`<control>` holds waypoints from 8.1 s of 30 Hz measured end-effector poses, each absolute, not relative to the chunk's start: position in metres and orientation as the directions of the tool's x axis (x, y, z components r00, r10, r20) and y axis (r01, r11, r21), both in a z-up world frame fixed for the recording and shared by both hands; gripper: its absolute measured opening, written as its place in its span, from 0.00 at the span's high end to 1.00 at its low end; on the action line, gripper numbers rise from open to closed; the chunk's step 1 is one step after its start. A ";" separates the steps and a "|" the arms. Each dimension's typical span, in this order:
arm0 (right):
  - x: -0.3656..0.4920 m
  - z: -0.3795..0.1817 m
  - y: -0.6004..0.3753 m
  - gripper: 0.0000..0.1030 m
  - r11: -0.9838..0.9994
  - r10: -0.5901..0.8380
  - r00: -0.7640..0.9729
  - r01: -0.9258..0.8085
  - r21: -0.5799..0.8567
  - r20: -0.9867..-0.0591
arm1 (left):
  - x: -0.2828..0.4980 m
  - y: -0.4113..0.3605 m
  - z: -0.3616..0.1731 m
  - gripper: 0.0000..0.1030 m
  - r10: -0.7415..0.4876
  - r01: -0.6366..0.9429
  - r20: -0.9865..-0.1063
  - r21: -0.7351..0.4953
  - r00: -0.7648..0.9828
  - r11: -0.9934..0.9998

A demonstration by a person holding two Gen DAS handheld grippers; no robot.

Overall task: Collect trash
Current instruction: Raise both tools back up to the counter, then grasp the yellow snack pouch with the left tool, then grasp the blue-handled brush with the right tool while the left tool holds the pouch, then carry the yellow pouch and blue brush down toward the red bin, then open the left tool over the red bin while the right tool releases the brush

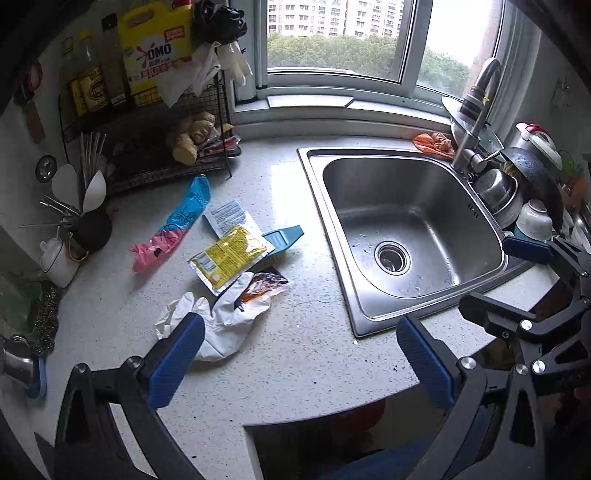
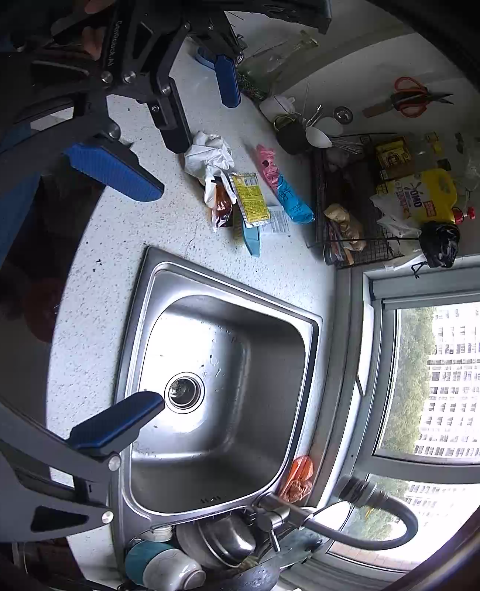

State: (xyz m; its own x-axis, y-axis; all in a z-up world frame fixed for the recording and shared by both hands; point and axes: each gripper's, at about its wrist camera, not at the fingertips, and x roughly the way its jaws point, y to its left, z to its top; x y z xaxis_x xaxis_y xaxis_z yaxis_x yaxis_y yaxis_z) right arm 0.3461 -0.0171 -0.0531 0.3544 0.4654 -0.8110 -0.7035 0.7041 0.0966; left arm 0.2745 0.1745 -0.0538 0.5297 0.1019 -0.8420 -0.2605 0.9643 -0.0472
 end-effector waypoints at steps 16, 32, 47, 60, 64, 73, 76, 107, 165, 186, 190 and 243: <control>0.397 -0.090 0.104 0.00 0.668 0.376 0.269 -0.742 0.058 -0.887 | 0.323 0.283 -0.098 0.00 0.042 -0.132 -0.915 -0.012 0.401 0.991; 0.449 -0.141 0.138 0.00 0.725 0.224 0.217 -0.689 0.013 -0.950 | 0.406 0.303 -0.177 0.01 -0.093 0.086 -0.966 -0.074 0.241 0.994; 0.469 -0.151 0.143 0.00 0.741 0.191 0.175 -0.671 0.025 -0.966 | 0.426 0.289 -0.206 0.18 -0.135 0.189 -0.976 -0.103 0.170 0.977; 0.462 -0.147 0.143 0.00 0.730 0.210 0.190 -0.683 0.024 -0.959 | 0.417 0.300 -0.193 0.42 -0.174 0.126 -0.962 -0.150 0.211 0.981; 0.457 -0.146 0.143 0.00 0.726 0.214 0.190 -0.687 0.026 -0.958 | 0.410 0.307 -0.183 0.44 -0.193 0.094 -0.951 -0.175 0.243 0.980; 0.446 -0.137 0.154 0.00 0.657 0.259 0.173 -0.753 0.042 -0.950 | 0.386 0.330 -0.160 0.49 -0.155 -0.025 -0.942 -0.170 0.299 0.985; 0.443 -0.131 0.166 0.00 0.594 0.264 0.178 -0.804 0.014 -0.948 | 0.373 0.339 -0.147 0.50 -0.153 -0.049 -0.933 -0.178 0.325 0.983; 0.397 -0.194 0.267 0.39 0.058 0.185 -0.005 -0.998 0.016 -0.983 | 0.341 0.355 -0.162 0.53 -0.068 -0.327 -0.944 -0.179 0.323 0.928; 0.242 -0.135 -0.144 0.66 0.752 0.326 0.165 -0.642 0.150 -0.931 | 0.218 -0.023 -0.123 0.52 -0.121 0.085 -0.948 -0.100 0.294 0.991; 0.231 -0.295 -0.149 0.66 0.843 0.237 0.069 -0.510 0.170 -0.969 | 0.213 -0.043 -0.315 0.52 -0.143 0.047 -0.981 -0.138 0.130 0.989; 0.233 -0.344 -0.141 0.66 0.849 0.225 0.073 -0.503 0.159 -0.972 | 0.215 -0.039 -0.361 0.52 -0.132 0.020 -0.986 -0.131 0.105 0.991; 0.247 -0.464 -0.151 0.66 0.882 0.226 0.075 -0.439 0.171 -0.971 | 0.238 -0.044 -0.464 0.18 -0.104 -0.009 -0.987 -0.106 0.126 0.994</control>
State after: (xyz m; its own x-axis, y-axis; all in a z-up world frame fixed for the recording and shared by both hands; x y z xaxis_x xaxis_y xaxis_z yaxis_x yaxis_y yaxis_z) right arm 0.2474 -0.1510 -0.4637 0.0749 0.2260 -0.9712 -0.4387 0.8821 0.1714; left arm 0.2382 -0.0444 -0.4639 0.1259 -0.1037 -0.9866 -0.0089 0.9944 -0.1056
